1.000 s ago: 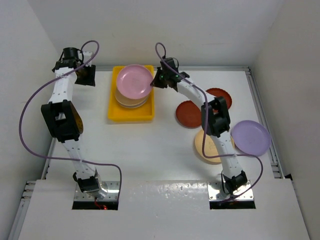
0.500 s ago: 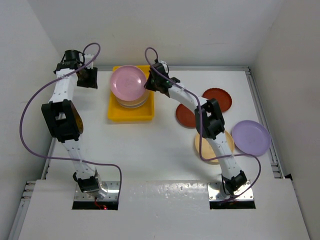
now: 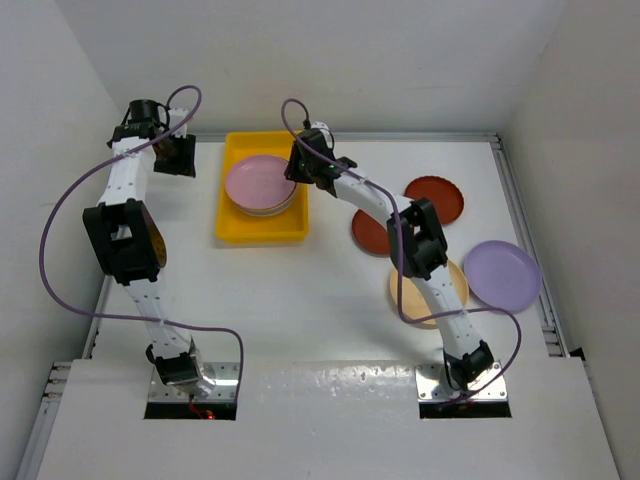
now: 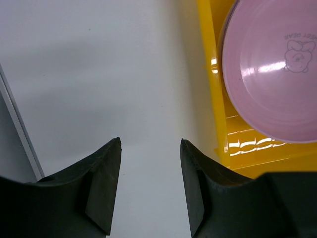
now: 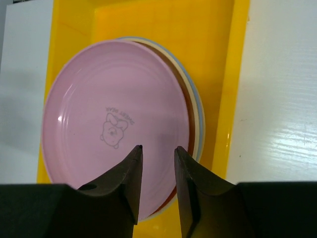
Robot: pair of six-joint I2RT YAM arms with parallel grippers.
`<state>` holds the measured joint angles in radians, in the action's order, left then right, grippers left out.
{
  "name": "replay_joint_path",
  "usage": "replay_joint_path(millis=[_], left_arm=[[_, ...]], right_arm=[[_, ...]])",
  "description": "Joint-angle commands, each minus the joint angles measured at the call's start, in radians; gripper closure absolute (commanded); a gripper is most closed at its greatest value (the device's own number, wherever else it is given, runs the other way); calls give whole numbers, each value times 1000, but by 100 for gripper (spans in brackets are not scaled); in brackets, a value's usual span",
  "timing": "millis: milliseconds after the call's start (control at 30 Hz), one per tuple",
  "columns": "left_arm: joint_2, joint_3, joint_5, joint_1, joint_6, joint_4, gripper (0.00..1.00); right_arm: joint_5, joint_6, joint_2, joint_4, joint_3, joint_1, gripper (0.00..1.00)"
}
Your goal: Place the plates into the plastic bin on the countertop
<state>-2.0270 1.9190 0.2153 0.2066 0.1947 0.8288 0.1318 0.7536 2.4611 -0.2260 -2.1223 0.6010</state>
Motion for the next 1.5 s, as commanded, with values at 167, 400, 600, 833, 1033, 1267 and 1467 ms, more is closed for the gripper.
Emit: replay_joint_path(millis=[167, 400, 600, 833, 1033, 1267, 1467], left_arm=[[19, 20, 18, 10, 5, -13, 46], [30, 20, 18, -42, 34, -13, 46], [30, 2, 53, -105, 45, -13, 46], [7, 54, 51, -150, 35, -13, 45], [7, 84, 126, -274, 57, -3, 35], [-85, 118, 230, -610, 80, 21, 31], [-128, 187, 263, -711, 31, 30, 31]], right_arm=[[51, -95, -94, 59, 65, 16, 67], [46, -172, -279, 89, 194, -10, 47], [-4, -139, -603, 88, 572, -133, 34], [-6, -39, -907, -77, 930, -392, 17], [32, 82, -1140, -231, 1221, -640, 13], [57, -19, -1160, -260, 1197, -687, 15], [40, -137, -1090, -280, 1243, -722, 28]])
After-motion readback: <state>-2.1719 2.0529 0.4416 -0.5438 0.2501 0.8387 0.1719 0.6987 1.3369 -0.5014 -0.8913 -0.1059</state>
